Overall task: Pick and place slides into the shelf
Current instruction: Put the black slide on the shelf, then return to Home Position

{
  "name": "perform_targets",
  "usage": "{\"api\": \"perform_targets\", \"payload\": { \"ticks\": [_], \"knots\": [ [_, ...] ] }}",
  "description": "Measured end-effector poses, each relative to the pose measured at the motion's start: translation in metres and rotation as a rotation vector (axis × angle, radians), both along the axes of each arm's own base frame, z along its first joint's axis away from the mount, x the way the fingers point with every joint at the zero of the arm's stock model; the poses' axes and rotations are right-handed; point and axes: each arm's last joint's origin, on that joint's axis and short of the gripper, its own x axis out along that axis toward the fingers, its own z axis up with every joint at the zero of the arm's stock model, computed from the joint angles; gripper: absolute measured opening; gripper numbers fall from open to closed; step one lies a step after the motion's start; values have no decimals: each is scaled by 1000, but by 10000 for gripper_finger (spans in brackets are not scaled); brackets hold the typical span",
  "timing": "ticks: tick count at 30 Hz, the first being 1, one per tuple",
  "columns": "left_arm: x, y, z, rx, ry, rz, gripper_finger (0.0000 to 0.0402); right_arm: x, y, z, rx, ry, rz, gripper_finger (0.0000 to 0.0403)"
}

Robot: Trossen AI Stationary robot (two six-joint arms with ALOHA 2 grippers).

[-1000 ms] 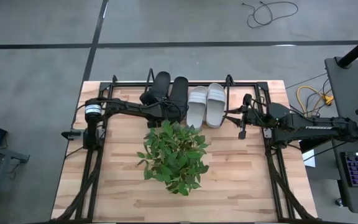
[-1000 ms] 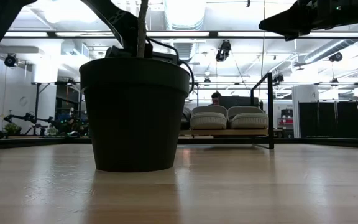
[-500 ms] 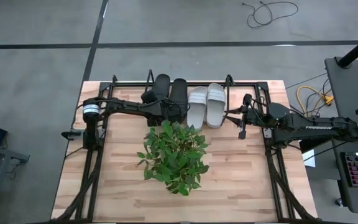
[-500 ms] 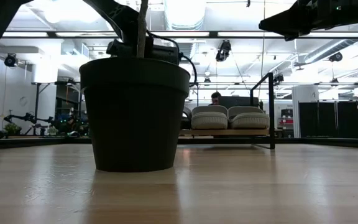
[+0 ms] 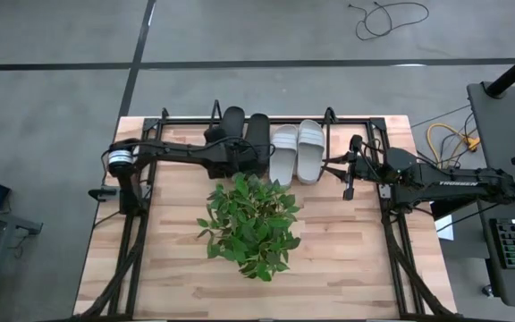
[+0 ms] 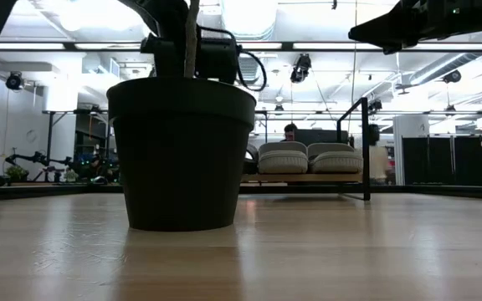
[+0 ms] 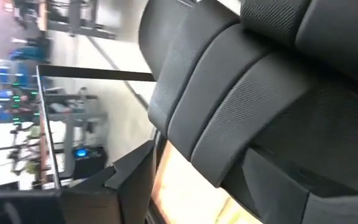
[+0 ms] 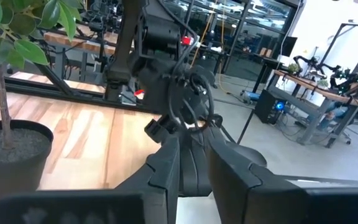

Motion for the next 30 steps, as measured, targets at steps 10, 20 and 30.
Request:
{"api": "perform_targets", "payload": {
  "ticks": [10, 20, 30],
  "knots": [
    [-11, -6, 23, -141, -28, -87, 221, 0, 0, 0, -2, 0, 0, 72],
    [-35, -17, 70, -347, -122, -294, 221, 0, 0, 0, -3, 0, 0, 76],
    [-79, -28, 125, -371, -338, -407, 221, 0, 0, 0, 9, -2, 0, 72]
  ]
}}
